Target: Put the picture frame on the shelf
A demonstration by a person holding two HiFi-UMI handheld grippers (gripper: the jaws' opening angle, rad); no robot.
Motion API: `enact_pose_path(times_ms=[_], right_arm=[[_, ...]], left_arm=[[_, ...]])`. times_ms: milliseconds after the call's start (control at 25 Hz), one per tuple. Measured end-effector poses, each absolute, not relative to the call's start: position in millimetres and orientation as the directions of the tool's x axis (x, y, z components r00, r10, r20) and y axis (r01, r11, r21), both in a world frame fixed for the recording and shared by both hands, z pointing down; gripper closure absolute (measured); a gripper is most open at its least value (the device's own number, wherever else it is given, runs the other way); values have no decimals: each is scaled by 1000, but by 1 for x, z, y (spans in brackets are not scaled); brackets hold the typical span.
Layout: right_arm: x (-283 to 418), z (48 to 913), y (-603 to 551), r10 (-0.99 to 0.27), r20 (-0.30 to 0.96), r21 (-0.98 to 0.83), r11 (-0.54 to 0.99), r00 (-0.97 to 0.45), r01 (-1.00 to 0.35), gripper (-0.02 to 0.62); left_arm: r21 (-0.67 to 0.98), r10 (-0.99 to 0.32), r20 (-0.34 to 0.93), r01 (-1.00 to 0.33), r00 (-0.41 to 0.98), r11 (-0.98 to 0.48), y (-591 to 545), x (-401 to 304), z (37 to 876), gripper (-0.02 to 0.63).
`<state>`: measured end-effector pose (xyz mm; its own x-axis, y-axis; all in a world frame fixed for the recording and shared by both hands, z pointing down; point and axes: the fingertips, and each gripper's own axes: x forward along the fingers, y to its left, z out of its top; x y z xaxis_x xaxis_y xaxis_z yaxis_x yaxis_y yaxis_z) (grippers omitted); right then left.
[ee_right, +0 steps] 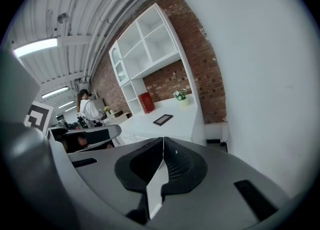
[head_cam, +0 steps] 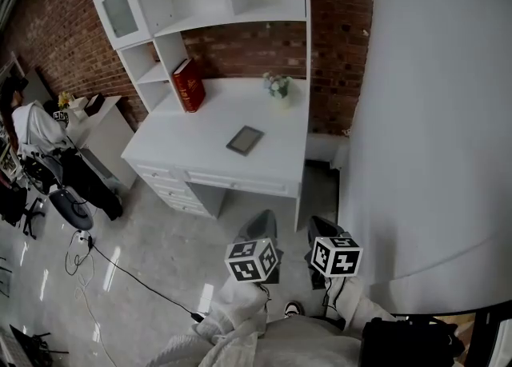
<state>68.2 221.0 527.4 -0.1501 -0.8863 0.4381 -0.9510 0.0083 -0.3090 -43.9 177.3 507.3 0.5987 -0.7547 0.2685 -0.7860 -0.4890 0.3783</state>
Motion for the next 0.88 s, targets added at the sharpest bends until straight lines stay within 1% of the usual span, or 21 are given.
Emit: enact_pose_path(times_ms=[320, 600, 880], right_arm=[[103, 547, 198, -870, 476, -324, -36, -130, -945, 571], [116, 570, 177, -851, 517, -336, -99, -96, -937, 571], [135, 585, 118, -847, 529, -319, -133, -60, -938, 571]], left_arm=[[379, -727, 307, -779, 614, -499, 143, -9, 524, 598], [366, -693, 323, -760, 645, -537, 109, 9, 532, 598], [386, -679, 318, -745, 662, -544, 31, 29, 546, 598]])
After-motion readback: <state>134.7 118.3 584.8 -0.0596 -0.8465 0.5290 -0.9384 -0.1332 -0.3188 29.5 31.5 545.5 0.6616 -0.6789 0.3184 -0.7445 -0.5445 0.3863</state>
